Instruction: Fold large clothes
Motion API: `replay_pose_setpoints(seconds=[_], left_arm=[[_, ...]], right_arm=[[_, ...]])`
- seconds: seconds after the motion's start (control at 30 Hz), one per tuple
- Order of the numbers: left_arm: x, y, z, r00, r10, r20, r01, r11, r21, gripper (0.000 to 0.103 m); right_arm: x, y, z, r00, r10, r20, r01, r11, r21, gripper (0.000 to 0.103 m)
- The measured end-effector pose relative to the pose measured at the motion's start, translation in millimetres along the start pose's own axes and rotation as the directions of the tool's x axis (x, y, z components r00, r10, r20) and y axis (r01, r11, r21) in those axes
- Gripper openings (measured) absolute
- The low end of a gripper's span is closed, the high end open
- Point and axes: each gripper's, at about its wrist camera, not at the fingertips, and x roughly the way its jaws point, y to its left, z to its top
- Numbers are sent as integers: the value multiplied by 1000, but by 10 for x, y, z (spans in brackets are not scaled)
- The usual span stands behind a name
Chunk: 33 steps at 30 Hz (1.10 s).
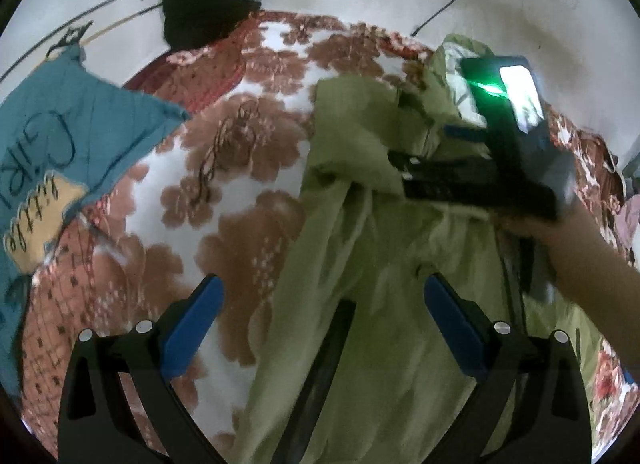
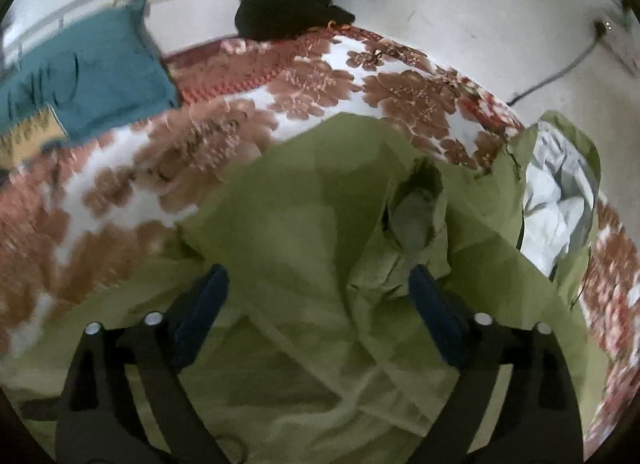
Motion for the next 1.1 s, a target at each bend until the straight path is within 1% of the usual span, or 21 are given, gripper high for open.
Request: replay_pose_setpoints(seconds=[0.1, 0.2, 0.23, 0.27, 0.33, 0.37, 0.4, 0.5, 0.53, 0.57, 0.6, 0.67, 0.73, 0.77, 0.83, 0.87, 0.93, 0.97, 1.03, 1.07, 1.1], left_arm=[[10, -169, 256, 999, 12, 38, -14, 999, 51, 98], [182, -493, 543, 999, 1, 38, -6, 991, 137, 98], [262, -624, 637, 1000, -14, 28, 9, 986, 165, 98], [375, -835, 783, 998, -54, 16, 49, 978, 203, 98], [524, -1120, 953, 994, -107, -7, 106, 965, 239, 98], [708, -1392, 1078, 989, -137, -60, 149, 946, 288, 98], [826, -1607, 1146, 984, -160, -77, 177, 924, 340, 98], [1166, -2137, 1275, 977, -195, -86, 213, 859, 466, 98], [1270, -2225, 1310, 975, -201, -92, 220, 853, 473, 98], [1477, -2342, 1370, 973, -200, -117, 232, 852, 469, 98], [1615, -2377, 1404, 971, -198, -133, 237, 857, 458, 98], [1881, -2364, 1486, 974, -171, -147, 218, 877, 428, 98], [2115, -2242, 1574, 975, -144, -166, 199, 899, 390, 98], [2253, -2091, 1621, 977, -118, -179, 176, 918, 354, 98], [2336, -1813, 1662, 976, -119, -180, 168, 943, 288, 98], [2344, -1687, 1666, 976, -123, -179, 168, 950, 264, 98], [2372, -1411, 1666, 979, -111, -173, 147, 966, 212, 98], [2413, -1259, 1646, 981, -85, -176, 119, 975, 190, 98], [2517, -1061, 1586, 977, -42, -208, 81, 980, 181, 98], [2524, -966, 1547, 976, -46, -212, 85, 981, 177, 98], [2481, -951, 1542, 980, -37, -198, 74, 980, 183, 98]], right_arm=[[-290, -232, 43, 1000, 5, 14, -6, 997, 79, 98], [-575, -718, 17, 999, -37, 10, 35, 985, 171, 98], [-644, -927, -16, 998, -63, -5, 62, 979, 192, 98], [-689, -1050, -52, 996, -83, -13, 84, 977, 196, 98], [-761, -1454, -177, 986, -155, -57, 164, 963, 215, 98], [-780, -1605, -240, 981, -176, -80, 190, 954, 232, 98], [-807, -1892, -355, 970, -210, -121, 236, 932, 276, 98], [-798, -2455, -630, 942, -269, -202, 326, 878, 351, 98], [-751, -2619, -721, 931, -282, -233, 352, 864, 359, 98], [-677, -2783, -818, 918, -292, -269, 378, 850, 366, 98], [-616, -2899, -901, 908, -301, -290, 397, 839, 371, 98], [-451, -3152, -1066, 891, -313, -329, 430, 813, 392, 98], [-359, -3350, -1231, 888, -301, -348, 437, 789, 432, 98], [-315, -3432, -1293, 888, -293, -354, 438, 774, 457, 98], [-223, -3580, -1426, 879, -296, -373, 457, 748, 482, 98], [-183, -3642, -1492, 873, -307, -379, 470, 735, 488, 98], [-115, -3695, -1581, 867, -323, -380, 484, 727, 486, 98], [-65, -3727, -1629, 859, -339, -383, 497, 727, 474, 98], [-1, -3808, -1704, 850, -353, -390, 513, 721, 466, 98], [9, -3856, -1729, 854, -351, -385, 509, 718, 475, 98], [4, -3912, -1755, 854, -356, -380, 511, 713, 481, 98]])
